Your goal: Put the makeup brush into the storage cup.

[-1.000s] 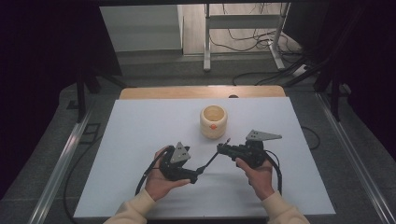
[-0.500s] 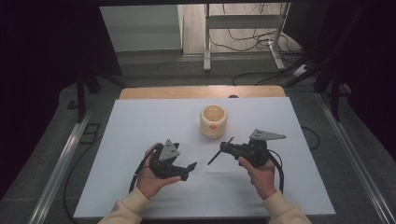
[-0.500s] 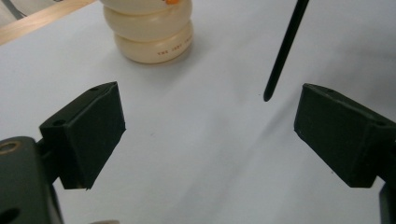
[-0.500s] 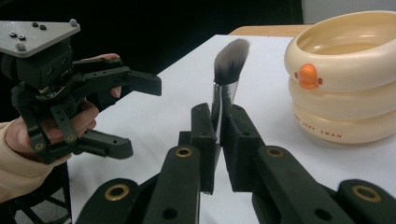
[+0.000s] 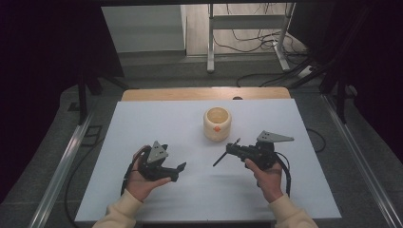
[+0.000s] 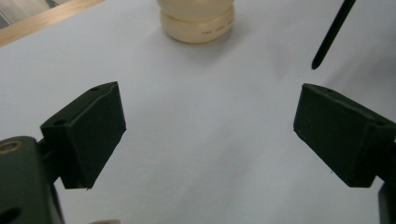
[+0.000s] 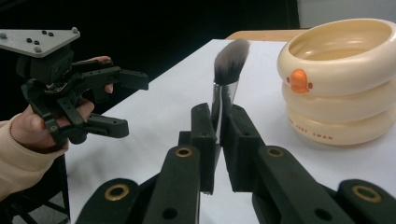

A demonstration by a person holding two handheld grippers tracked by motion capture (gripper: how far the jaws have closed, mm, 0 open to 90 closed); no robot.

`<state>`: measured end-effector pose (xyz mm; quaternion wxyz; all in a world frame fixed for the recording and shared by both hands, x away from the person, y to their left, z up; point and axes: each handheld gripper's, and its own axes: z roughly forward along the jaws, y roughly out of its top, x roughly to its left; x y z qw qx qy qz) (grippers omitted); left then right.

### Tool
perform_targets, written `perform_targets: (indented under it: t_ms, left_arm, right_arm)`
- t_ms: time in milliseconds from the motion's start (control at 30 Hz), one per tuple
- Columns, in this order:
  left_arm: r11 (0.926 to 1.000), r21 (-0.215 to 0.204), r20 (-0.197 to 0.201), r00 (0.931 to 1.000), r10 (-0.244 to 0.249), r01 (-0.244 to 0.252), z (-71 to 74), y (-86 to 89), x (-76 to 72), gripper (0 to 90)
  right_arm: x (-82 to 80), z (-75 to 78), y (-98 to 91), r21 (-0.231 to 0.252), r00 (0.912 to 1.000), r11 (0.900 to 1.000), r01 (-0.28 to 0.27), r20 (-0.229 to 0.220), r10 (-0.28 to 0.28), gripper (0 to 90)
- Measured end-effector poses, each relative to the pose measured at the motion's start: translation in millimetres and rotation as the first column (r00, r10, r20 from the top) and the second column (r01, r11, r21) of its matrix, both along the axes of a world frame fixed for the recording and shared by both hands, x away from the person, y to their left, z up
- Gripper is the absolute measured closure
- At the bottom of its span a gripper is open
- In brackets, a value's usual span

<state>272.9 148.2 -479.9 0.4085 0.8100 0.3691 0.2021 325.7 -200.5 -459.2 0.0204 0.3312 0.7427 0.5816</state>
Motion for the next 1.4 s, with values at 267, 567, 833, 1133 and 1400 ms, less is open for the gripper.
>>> perform_targets:
  t_ms: [267, 567, 833, 1133, 1400]
  left_arm:
    - [0.9994, 0.022, -0.011, 0.9996, 0.027, -0.027, -5.4, 15.5, -4.1, 9.5]
    - [0.9977, 0.027, -0.029, 0.9976, 0.063, -0.062, -11.3, 33.6, -13.4, 9.3]
    - [0.9967, 0.03, -0.035, 0.9964, 0.077, -0.076, -15.2, 45.0, -21.9, 9.3]
    - [0.9945, 0.043, -0.042, 0.9944, 0.097, -0.095, -20.7, 50.4, -24.2, 9.4]
    - [0.9946, 0.05, -0.044, 0.9947, 0.093, -0.091, -21.5, 49.0, -23.4, 9.4]
  right_arm:
    - [0.3, 0.5, -1.7, 0.0, 1.0, 1.0, 0.005, 0.002, -0.005, 83.0]
    - [0.5, 2.6, -5.3, 0.006, 0.9999, 0.9999, 0.013, 0.01, -0.013, 83.0]
    - [0.7, 4.2, -7.6, 0.014, 0.9996, 0.9996, 0.025, 0.015, -0.025, 83.0]
    - [1.1, 8.4, -11.8, 0.023, 0.9991, 0.9991, 0.035, 0.023, -0.035, 83.0]
    - [1.8, 12.0, -14.2, 0.037, 0.9986, 0.9984, 0.043, 0.03, -0.044, 83.1]
